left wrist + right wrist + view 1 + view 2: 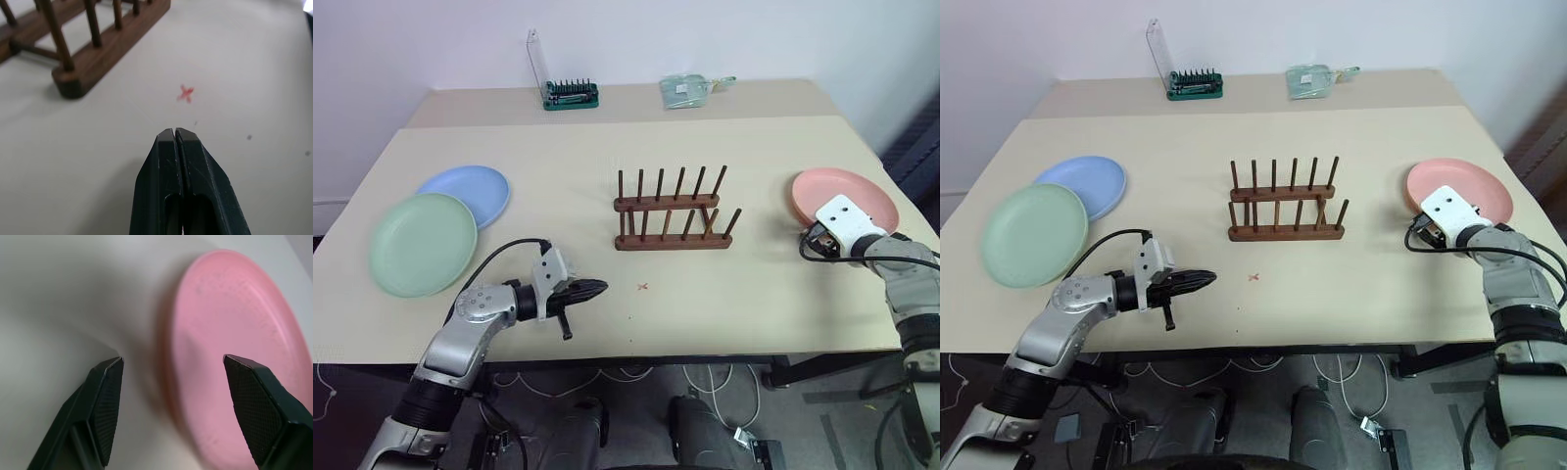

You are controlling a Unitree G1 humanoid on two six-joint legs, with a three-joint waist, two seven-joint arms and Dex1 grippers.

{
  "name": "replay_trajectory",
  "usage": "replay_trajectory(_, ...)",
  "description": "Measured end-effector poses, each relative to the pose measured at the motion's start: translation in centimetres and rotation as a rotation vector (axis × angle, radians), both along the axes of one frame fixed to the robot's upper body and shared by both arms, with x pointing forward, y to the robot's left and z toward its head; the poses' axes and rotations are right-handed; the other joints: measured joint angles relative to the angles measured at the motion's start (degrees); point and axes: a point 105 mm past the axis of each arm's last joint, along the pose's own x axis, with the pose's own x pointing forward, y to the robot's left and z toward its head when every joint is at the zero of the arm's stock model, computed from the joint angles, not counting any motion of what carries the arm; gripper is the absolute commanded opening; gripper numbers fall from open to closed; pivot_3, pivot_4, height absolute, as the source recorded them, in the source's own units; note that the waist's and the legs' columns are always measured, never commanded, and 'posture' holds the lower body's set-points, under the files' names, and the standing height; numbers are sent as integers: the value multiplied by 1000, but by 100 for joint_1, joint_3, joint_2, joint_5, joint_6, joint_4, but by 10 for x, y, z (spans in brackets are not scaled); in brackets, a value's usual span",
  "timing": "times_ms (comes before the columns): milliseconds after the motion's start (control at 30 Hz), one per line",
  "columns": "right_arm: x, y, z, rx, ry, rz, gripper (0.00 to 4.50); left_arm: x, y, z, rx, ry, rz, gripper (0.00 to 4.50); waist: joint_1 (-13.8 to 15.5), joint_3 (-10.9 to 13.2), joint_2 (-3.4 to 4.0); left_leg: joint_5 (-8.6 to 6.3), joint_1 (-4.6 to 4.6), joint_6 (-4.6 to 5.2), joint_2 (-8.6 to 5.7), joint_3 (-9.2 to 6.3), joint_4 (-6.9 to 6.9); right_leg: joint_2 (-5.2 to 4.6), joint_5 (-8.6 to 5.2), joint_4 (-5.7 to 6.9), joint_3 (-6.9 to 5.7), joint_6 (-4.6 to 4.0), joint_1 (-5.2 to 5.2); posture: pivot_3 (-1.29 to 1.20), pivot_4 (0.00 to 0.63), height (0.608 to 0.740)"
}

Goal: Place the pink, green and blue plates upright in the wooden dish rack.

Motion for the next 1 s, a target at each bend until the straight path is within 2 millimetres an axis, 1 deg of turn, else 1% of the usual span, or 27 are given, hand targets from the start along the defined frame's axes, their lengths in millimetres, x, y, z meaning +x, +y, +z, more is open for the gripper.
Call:
replay_trajectory(33, 1, -3, -1, -11, 1, -10, 2474, 0, -1, 1, -1, -4, -2, 0, 0, 0, 0, 0, 0, 0, 0, 0, 0, 0, 0, -1, 0, 0, 0, 0, 150, 740)
replay_trajectory(100, 1, -7, -6, -23, 11, -24, 1518, -1, -2, 3, -2, -9, -6, 0, 1, 0, 0, 0, 0, 0, -1, 0, 0, 0, 0, -1, 1, 0, 1, 0, 150, 740)
replay_trajectory(133, 1, -8, -8, -27, 14, -23, 917, -1, -3, 3, -2, -10, -8, 0, -1, 0, 0, 0, 0, 0, -1, 0, 0, 0, 0, -1, 1, 0, 1, 0, 150, 740)
replay_trajectory(200, 0, -9, -11, -27, 21, -21, 40, -2, -4, 4, -2, -12, -13, 0, -2, 0, 0, 0, 0, 0, -1, 0, 0, 1, 0, -1, 1, 0, 1, 0, 150, 740)
replay_trajectory(333, 0, -9, -10, -35, 7, -18, 40, -2, -6, 3, -6, -10, -18, 0, -6, 0, 0, 0, 0, 0, -1, 0, 0, 3, 0, -1, 4, 0, 0, 0, 150, 740)
replay_trajectory(433, -2, -2, -8, -70, -15, 24, 40, -2, -7, 3, -5, -10, -19, 0, -7, 2, 3, 0, 0, 0, -1, 1, -1, 4, 0, 0, 5, 0, -1, 0, 150, 740)
replay_trajectory(500, -1, 9, 1, -82, -58, 72, 40, -2, -7, 3, -4, -11, -18, 0, -28, 4, 8, 0, 1, 0, 0, 4, -1, 4, 1, 1, 9, 0, -4, 0, 150, 740)
replay_trajectory(567, 2, 26, 24, -57, -144, 140, 40, -2, -7, 3, -3, -13, -19, 0, -42, 6, 12, 0, 1, 0, 1, 12, -2, 5, 1, 7, 16, 1, -11, 0, 150, 740)
replay_trajectory(633, 1, 53, 64, 69, -278, 236, 40, -1, -7, 4, -3, -18, -19, 0, -43, 6, 13, 0, 1, 0, 7, 13, -4, 8, 2, 8, 18, 2, -11, 0, 150, 740)
replay_trajectory(667, -1, 70, 86, 182, -348, 292, 40, -1, -7, 5, -3, -20, -19, 0, -40, 7, 11, 0, 1, 1, 10, 12, -3, 10, 2, 8, 17, 2, -11, 0, 150, 740)
replay_trajectory(733, -14, 110, 130, 469, -432, 444, 40, -1, -8, 5, -3, -23, -21, 0, -23, 7, 11, 0, 0, 1, 13, 5, -2, 11, 2, 7, 17, 1, -10, 0, 150, 740)
replay_trajectory(800, -33, 135, 156, 667, -424, 583, 40, 0, -8, 7, -4, -33, -23, 0, 24, 7, 7, -1, -5, 1, 16, -8, -1, 10, 2, -1, 12, 1, -7, 0, 150, 740)
replay_trajectory(867, -53, 157, 175, 897, -396, 721, 40, 1, -7, 6, -1, -31, -18, 0, 54, 6, 2, -2, -7, 3, 18, -17, 1, 10, 1, -10, 9, -1, 1, 0, 150, 740)
replay_trajectory(900, -62, 165, 181, 1012, -373, 778, 40, 1, -6, 5, 2, -30, -15, 0, 67, 5, -2, -3, -8, 5, 16, -17, 3, 9, 1, -12, 9, -2, 1, 0, 150, 740)
replay_trajectory(1000, -67, 166, 181, 1168, -316, 784, 40, 2, -7, 4, -1, -27, -12, 0, 110, 5, -1, -4, -9, 8, 13, -8, 4, 6, 0, -13, 12, -5, -2, 0, 150, 740)
